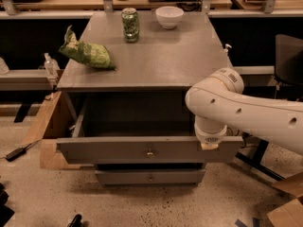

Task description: Open top drawer

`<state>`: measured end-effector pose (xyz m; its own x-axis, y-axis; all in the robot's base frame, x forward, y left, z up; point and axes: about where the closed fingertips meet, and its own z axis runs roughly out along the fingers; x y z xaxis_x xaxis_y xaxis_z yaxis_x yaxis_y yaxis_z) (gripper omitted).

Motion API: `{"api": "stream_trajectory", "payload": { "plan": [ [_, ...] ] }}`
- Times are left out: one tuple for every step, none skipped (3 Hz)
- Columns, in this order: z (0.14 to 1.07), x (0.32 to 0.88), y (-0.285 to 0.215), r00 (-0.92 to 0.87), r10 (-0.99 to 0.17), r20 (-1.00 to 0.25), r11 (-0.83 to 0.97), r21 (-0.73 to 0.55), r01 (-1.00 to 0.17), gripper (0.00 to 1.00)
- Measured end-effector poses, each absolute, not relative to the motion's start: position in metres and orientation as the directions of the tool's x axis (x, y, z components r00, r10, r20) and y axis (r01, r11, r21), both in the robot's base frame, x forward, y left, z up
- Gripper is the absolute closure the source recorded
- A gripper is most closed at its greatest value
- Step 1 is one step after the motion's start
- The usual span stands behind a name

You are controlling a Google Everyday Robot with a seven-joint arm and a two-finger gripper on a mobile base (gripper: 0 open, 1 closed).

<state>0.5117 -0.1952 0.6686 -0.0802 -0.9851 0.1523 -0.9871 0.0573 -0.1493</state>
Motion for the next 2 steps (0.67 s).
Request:
{"api": "stream_trajectory", "payload": {
  "plan": [
    [0.673,0.512,-0.195,-0.080,-0.985,0.152,0.057,-0.149,-0.987,1.00],
    [0.671,0.486,-0.198,-0.084,-0.986,0.147,0.068,-0.110,-0.992,1.00]
  ]
}}
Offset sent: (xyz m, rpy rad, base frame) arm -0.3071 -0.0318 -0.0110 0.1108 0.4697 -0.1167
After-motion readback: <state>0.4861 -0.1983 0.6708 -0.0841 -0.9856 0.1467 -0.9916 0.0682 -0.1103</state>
